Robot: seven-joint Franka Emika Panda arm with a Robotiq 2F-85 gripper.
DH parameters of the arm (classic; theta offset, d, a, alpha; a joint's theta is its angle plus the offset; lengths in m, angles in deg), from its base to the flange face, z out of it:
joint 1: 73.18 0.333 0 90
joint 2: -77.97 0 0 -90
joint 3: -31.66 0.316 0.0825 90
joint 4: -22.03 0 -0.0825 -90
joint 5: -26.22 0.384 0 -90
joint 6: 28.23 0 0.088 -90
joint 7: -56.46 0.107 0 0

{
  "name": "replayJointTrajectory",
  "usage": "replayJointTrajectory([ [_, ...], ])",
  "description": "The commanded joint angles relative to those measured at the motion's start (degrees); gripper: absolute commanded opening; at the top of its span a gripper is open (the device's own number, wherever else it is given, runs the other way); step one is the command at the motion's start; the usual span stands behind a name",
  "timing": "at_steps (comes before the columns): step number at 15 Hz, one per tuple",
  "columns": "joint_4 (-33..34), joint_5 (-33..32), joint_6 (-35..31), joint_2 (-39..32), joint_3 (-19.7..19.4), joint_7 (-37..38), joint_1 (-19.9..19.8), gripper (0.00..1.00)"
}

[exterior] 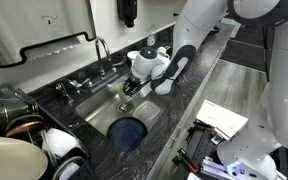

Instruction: Put the fork in the white cup then move the cup to the right

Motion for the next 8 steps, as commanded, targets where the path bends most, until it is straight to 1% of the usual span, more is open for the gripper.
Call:
replayJointTrajectory([
  [1,-0.5,-0.2,0.1,0.3,-4.0,3.5,2.4,0.04],
  [5,0.2,-0.3,0.3,-1.5,-7.1,6.7,4.8,0.04],
  [8,1.4,-0.4,-0.1,-4.1,-10.0,9.6,8.2,0.04],
])
